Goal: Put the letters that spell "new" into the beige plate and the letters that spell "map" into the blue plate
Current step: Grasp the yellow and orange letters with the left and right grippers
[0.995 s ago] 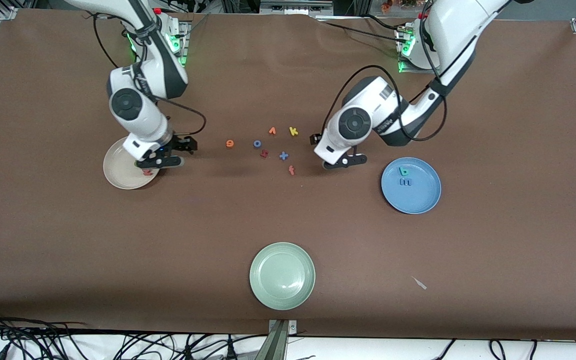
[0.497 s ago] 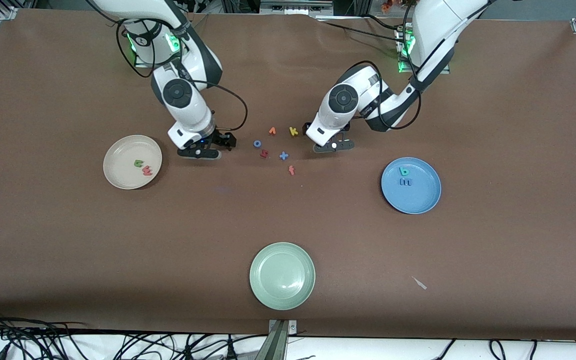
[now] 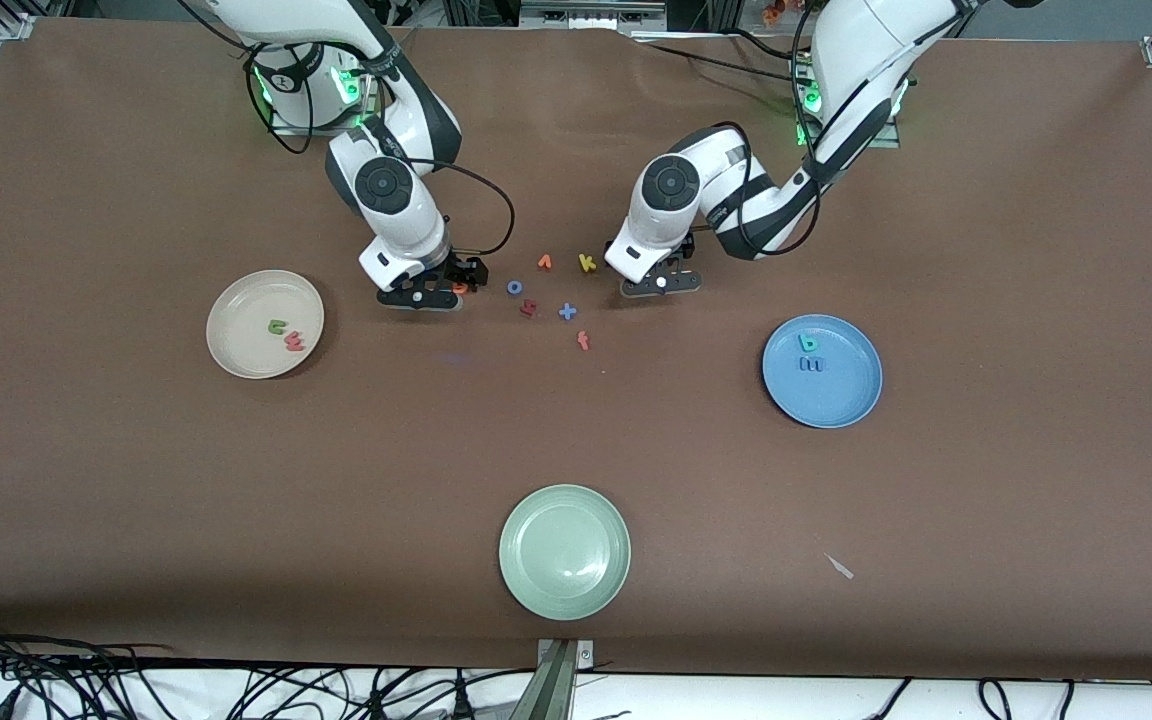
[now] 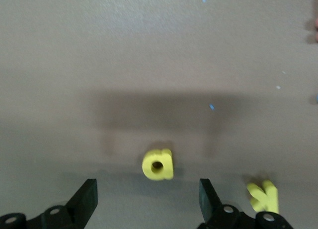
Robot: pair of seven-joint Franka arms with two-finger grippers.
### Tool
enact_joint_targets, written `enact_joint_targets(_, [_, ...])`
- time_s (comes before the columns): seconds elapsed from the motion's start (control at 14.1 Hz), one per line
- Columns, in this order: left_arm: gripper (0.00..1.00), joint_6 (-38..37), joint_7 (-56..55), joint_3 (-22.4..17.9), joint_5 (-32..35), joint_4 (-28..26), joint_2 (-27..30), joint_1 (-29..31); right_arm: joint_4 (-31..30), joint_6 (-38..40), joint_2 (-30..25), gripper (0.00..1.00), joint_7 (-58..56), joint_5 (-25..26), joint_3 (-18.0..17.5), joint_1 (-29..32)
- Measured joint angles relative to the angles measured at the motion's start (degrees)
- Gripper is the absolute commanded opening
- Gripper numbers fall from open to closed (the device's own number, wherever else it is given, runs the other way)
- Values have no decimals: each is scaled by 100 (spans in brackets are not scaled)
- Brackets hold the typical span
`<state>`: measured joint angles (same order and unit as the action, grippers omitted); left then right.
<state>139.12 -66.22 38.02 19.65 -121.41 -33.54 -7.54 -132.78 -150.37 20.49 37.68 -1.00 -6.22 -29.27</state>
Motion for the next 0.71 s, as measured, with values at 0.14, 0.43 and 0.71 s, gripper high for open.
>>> enact_joint_targets(0.14, [82,26,-284,-2,285,0,-89,-2,0,-7,60,85,1,0,0,-21])
enact_joint_targets(0.43, [41,44,-404,-10,307,45,-118,-5,1,-36,109,75,3,0,0,-85])
enact_joint_targets(0.71, [25,46,-510,-10,307,98,-119,-11,1,-90,122,60,3,0,-1,-123])
